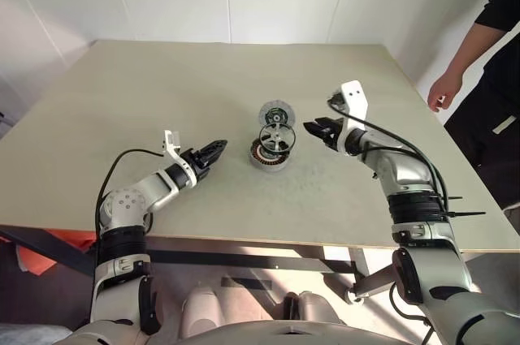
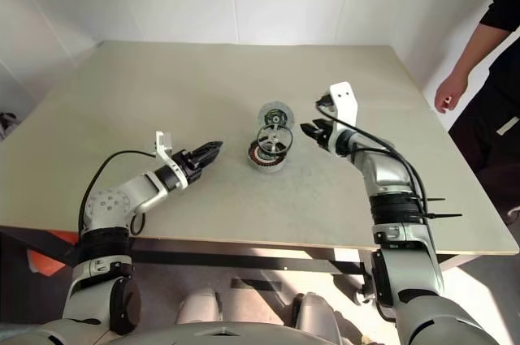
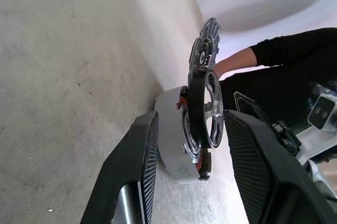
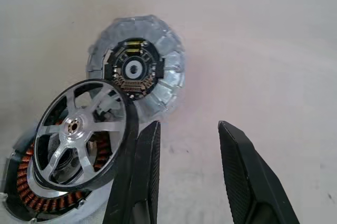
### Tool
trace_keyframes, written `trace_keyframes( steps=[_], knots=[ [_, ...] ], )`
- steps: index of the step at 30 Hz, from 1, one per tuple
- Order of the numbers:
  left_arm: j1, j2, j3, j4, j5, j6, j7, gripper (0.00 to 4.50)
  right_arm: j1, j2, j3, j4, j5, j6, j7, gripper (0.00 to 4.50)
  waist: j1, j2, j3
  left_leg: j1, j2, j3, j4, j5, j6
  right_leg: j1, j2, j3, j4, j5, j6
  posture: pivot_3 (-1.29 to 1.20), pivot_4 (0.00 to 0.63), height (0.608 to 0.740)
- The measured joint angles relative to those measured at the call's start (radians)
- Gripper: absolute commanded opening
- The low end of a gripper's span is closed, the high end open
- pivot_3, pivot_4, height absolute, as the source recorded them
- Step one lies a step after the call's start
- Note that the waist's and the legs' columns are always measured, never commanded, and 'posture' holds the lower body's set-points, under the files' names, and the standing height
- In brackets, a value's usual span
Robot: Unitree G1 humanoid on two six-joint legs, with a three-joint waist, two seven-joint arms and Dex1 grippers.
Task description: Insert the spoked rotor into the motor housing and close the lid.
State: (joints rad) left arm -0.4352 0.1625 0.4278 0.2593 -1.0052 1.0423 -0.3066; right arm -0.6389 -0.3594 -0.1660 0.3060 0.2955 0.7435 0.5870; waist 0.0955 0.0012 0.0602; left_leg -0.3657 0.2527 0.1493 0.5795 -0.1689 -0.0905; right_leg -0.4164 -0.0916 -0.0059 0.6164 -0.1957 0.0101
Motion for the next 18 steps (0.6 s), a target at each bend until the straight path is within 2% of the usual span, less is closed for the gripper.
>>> trace_keyframes(
  steps=[3,11,18],
  knots=[
    [0.0,0.0,-0.004,0.0,0.005,0.0,-0.008,2.09,-0.006,-0.01,-0.093,0.006,0.103,0.142,0.006,1.85,0.0,0.0,0.0,0.0,0.0,0.0,0.0,0.0,0.0,0.0,0.0,0.0,0.0,0.0,0.0,0.0,0.0,0.74],
    [0.003,-0.001,-0.022,0.0,0.021,0.0,-0.016,2.09,-0.012,0.043,-0.22,-0.01,0.308,0.448,-0.027,1.85,0.002,0.0,0.0,0.002,0.0,0.0,0.0,0.001,-0.001,0.001,0.0,0.0,0.002,0.0,0.0,0.0,0.0,0.74],
    [0.004,0.0,-0.023,0.0,0.029,-0.002,-0.016,2.09,-0.011,0.095,-0.192,0.015,0.311,0.441,-0.081,1.85,0.006,0.0,0.0,0.001,0.0,0.0,0.0,0.001,-0.002,0.0,-0.001,0.0,0.002,0.0,0.0,0.0,0.0,0.74]
  ],
)
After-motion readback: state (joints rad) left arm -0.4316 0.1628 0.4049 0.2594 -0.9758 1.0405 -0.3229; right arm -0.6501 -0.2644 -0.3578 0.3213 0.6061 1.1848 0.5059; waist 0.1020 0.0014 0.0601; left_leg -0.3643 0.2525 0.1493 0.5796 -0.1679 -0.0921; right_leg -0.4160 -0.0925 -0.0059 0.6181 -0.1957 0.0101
